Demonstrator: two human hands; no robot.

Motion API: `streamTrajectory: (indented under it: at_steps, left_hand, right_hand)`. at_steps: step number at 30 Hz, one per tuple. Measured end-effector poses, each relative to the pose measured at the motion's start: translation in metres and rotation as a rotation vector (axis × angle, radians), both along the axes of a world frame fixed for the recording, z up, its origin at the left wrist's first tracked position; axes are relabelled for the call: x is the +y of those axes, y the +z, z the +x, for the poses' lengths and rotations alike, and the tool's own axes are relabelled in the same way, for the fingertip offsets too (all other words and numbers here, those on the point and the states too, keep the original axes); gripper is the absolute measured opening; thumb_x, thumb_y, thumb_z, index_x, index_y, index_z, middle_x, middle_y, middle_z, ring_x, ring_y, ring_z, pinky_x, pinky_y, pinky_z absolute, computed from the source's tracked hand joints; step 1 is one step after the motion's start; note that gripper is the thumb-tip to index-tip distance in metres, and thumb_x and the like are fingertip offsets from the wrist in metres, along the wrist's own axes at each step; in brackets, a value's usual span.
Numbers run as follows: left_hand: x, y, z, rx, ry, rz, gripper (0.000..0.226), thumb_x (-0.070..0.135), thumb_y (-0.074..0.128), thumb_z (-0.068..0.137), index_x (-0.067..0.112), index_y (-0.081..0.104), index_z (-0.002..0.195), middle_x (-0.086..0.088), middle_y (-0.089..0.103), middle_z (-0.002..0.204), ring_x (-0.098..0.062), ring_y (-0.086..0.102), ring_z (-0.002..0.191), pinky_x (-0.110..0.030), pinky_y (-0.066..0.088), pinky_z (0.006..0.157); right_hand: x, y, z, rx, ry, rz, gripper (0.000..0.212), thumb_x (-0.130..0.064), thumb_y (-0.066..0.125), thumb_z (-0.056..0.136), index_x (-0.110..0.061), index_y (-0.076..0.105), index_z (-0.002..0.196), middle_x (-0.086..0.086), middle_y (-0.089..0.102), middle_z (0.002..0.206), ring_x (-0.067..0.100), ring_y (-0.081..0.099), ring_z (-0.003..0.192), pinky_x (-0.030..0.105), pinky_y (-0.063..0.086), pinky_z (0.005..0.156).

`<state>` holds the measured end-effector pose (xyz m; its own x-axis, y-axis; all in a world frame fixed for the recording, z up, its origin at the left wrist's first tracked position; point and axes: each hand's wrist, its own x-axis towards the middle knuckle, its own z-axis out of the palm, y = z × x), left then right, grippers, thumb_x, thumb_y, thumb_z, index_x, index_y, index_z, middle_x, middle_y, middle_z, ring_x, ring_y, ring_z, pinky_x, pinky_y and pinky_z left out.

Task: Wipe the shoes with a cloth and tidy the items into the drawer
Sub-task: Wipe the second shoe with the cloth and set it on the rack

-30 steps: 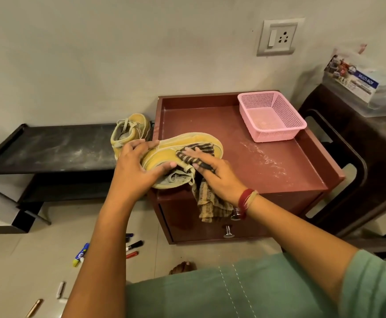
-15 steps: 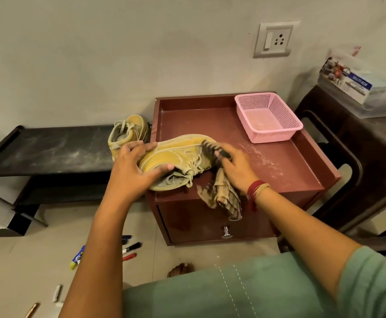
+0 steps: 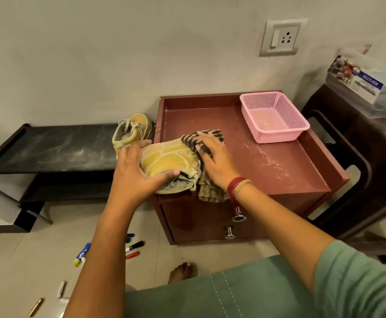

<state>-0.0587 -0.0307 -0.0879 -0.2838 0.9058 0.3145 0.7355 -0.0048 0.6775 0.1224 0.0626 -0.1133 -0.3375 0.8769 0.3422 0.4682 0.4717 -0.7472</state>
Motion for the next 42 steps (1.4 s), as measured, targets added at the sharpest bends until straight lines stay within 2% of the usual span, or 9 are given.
streamTrajectory:
  at_steps: [4, 9, 12, 16, 28, 33, 36, 39, 42]
  left_hand:
    - [0.0, 0.001, 0.0, 0.022, -0.006, -0.008, 0.099, 0.079, 0.062, 0.045, 0.026, 0.049, 0.127, 0.008, 0.038, 0.117, -0.006, 0.039, 0.109, -0.025, 0.035, 0.089]
    - [0.0, 0.003, 0.001, 0.003, 0.009, -0.02, 0.097, 0.078, 0.063, 0.044, 0.028, 0.05, 0.127, 0.009, 0.038, 0.117, -0.005, 0.039, 0.107, -0.024, 0.034, 0.088]
    - [-0.001, 0.003, 0.0, 0.016, 0.0, -0.01, 0.1, 0.078, 0.072, 0.044, 0.026, 0.051, 0.127, 0.008, 0.039, 0.117, -0.005, 0.04, 0.106, -0.023, 0.035, 0.086]
    - [-0.001, 0.004, 0.001, 0.01, 0.007, -0.022, 0.098, 0.075, 0.077, 0.046, 0.026, 0.051, 0.127, 0.008, 0.038, 0.118, -0.006, 0.041, 0.106, -0.024, 0.035, 0.087]
    - [0.002, 0.005, 0.0, -0.012, 0.015, -0.034, 0.094, 0.07, 0.077, 0.05, 0.025, 0.052, 0.128, 0.007, 0.039, 0.119, -0.007, 0.04, 0.11, -0.025, 0.034, 0.091]
    - [0.002, 0.005, 0.001, -0.018, 0.019, -0.042, 0.096, 0.072, 0.076, 0.05, 0.024, 0.051, 0.129, 0.008, 0.039, 0.12, -0.007, 0.04, 0.111, -0.025, 0.035, 0.092]
    - [0.003, 0.004, -0.001, -0.027, 0.024, -0.05, 0.098, 0.078, 0.067, 0.048, 0.026, 0.051, 0.129, 0.008, 0.039, 0.121, -0.007, 0.04, 0.111, -0.027, 0.036, 0.092]
    - [0.004, 0.005, -0.004, -0.032, 0.012, -0.069, 0.098, 0.077, 0.069, 0.048, 0.027, 0.05, 0.13, 0.007, 0.04, 0.124, -0.006, 0.038, 0.111, -0.028, 0.036, 0.091]
    - [0.004, 0.005, -0.002, -0.027, 0.01, -0.059, 0.093, 0.069, 0.077, 0.053, 0.025, 0.05, 0.13, 0.006, 0.041, 0.126, -0.004, 0.036, 0.111, -0.027, 0.033, 0.091]
  right_hand:
    - [-0.016, 0.005, -0.007, -0.039, 0.231, 0.03, 0.034, -0.027, 0.045, 0.095, -0.018, 0.057, 0.126, 0.0, 0.054, 0.134, 0.014, 0.035, 0.133, 0.031, 0.023, 0.113]
    - [-0.011, 0.01, -0.003, 0.007, 0.075, 0.039, 0.03, -0.02, 0.044, 0.095, -0.011, 0.058, 0.12, 0.003, 0.056, 0.125, 0.016, 0.046, 0.12, 0.04, 0.037, 0.105]
    - [-0.024, 0.009, -0.008, -0.043, 0.221, 0.029, 0.032, -0.02, 0.044, 0.097, -0.016, 0.055, 0.126, 0.001, 0.053, 0.133, 0.006, 0.034, 0.129, 0.02, 0.025, 0.11]
    - [-0.019, 0.006, -0.003, -0.004, 0.064, -0.014, 0.035, -0.017, 0.044, 0.097, -0.017, 0.052, 0.131, 0.001, 0.045, 0.142, 0.018, 0.024, 0.14, 0.039, 0.02, 0.116]
    - [-0.012, -0.006, 0.009, -0.188, 0.058, 0.089, 0.04, -0.014, 0.042, 0.097, -0.021, 0.045, 0.136, 0.0, 0.044, 0.143, 0.016, 0.031, 0.137, 0.031, 0.023, 0.114]
    - [0.015, -0.008, 0.029, 0.071, -0.202, -0.159, 0.035, -0.013, 0.043, 0.097, -0.016, 0.052, 0.131, 0.005, 0.053, 0.133, 0.022, 0.046, 0.124, 0.033, 0.034, 0.106]
    - [-0.016, -0.008, 0.013, 0.261, 0.043, -0.144, 0.039, -0.014, 0.043, 0.097, -0.029, 0.043, 0.134, 0.001, 0.042, 0.144, 0.014, 0.034, 0.135, 0.032, 0.028, 0.113]
    - [-0.037, -0.019, 0.008, 0.056, 0.313, -0.022, 0.055, -0.007, 0.042, 0.095, -0.035, 0.029, 0.14, -0.01, 0.028, 0.15, 0.009, 0.015, 0.143, 0.032, 0.016, 0.118]
    - [-0.011, -0.023, 0.034, -0.214, 0.194, 0.077, 0.066, 0.004, 0.039, 0.089, -0.028, 0.025, 0.146, -0.005, 0.02, 0.154, 0.013, 0.009, 0.144, 0.039, 0.014, 0.119]
